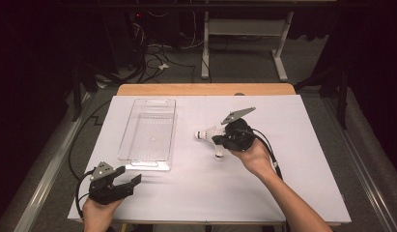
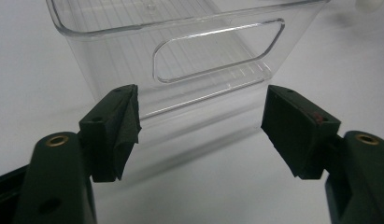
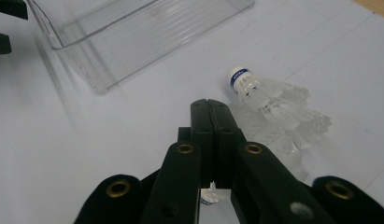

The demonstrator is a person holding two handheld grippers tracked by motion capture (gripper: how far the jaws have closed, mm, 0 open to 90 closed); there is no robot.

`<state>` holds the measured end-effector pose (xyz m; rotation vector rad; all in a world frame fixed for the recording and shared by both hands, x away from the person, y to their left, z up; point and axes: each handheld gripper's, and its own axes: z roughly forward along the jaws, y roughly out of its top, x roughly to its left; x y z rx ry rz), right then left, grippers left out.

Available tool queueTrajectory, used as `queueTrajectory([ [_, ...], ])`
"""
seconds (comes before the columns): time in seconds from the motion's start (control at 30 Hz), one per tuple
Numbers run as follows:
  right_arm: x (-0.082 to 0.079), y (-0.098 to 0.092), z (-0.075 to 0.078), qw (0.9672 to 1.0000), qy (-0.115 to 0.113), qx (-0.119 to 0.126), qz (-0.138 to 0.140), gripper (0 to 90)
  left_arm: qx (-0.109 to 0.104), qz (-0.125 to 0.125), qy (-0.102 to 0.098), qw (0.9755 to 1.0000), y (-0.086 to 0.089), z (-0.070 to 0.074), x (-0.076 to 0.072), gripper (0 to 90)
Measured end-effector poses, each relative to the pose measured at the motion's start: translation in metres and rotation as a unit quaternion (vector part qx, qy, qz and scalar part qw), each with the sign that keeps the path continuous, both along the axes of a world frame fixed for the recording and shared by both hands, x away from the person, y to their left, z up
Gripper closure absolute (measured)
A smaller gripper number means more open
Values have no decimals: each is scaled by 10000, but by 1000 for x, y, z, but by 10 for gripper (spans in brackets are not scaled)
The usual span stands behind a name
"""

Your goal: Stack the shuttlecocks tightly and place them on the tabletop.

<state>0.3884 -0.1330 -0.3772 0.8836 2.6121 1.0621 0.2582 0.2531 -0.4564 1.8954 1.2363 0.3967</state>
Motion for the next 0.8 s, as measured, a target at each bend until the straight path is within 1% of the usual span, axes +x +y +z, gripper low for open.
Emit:
queueTrajectory([
  [0.23, -4, 1, -9, 10000, 63, -42, 49, 900, 1, 4, 1, 10000, 0, 0, 0, 287],
  [0.6, -7, 2, -19, 9997, 171, -126, 93, 900, -4, 7, -2, 10000, 0, 0, 0, 287],
  [0.63, -7, 1, -19, 9998, 172, -94, 90, 900, -1, 11, -2, 10000, 0, 0, 0, 287],
  [0.8, -8, -1, -18, 9997, 171, -98, 120, 898, -4, 22, -1, 10000, 0, 0, 1, 286],
])
